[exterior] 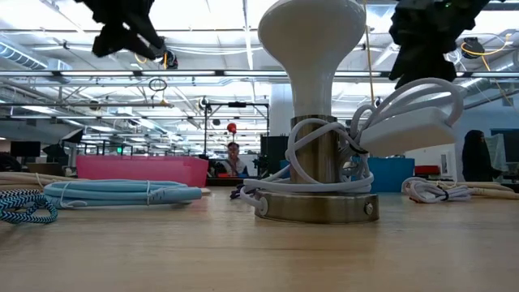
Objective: Pick & Place USB Port
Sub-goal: Put the purple USB cable into the pink bin
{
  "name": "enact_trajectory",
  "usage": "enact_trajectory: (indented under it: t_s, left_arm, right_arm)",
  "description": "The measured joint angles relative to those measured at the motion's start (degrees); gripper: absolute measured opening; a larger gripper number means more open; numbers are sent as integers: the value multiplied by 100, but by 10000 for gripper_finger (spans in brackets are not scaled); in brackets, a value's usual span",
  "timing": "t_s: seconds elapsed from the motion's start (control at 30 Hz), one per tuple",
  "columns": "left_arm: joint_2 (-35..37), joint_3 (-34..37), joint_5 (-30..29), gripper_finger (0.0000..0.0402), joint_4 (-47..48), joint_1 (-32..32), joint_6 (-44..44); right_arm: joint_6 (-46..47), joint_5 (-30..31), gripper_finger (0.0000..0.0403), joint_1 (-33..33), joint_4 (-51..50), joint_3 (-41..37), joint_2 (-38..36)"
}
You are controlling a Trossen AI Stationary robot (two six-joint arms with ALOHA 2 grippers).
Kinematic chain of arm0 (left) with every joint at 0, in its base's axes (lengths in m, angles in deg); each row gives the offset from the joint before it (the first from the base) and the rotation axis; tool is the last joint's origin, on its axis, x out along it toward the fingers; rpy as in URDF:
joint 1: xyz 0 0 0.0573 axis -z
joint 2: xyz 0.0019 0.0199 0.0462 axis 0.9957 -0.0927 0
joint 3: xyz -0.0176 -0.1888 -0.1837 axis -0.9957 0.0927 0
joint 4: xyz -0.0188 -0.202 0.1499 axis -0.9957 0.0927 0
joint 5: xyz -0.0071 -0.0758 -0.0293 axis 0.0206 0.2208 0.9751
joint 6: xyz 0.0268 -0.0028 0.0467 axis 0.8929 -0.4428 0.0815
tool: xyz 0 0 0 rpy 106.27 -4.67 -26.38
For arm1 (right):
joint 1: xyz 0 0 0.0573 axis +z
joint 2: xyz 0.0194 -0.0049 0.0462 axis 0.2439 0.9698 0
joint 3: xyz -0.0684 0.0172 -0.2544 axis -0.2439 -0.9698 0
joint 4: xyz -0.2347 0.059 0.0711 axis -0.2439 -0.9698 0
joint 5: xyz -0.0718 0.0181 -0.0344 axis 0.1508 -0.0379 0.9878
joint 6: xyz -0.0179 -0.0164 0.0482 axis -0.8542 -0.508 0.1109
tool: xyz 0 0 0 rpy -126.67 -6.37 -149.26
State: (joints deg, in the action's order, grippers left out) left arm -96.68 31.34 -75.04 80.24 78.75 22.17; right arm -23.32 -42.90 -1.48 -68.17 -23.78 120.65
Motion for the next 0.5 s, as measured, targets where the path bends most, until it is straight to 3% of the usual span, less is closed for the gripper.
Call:
enact_trajectory:
  t_s: [0.17,0.27,0.33,0.5]
  left_arm:
    - [-378,567,873,136,-262,65,-457]
    - [-719,779,1248,136,-940,180,-513]
    - [-987,823,1546,136,-1589,288,-490]
    - [-1452,820,2114,136,-2875,456,-461]
  right_arm:
    - [340,-19,133,294,17,-2,63]
    - [388,-185,132,544,186,-9,109]
    - [231,-526,134,751,513,-9,144]
    - [-630,-2048,133,1606,1049,-9,368]
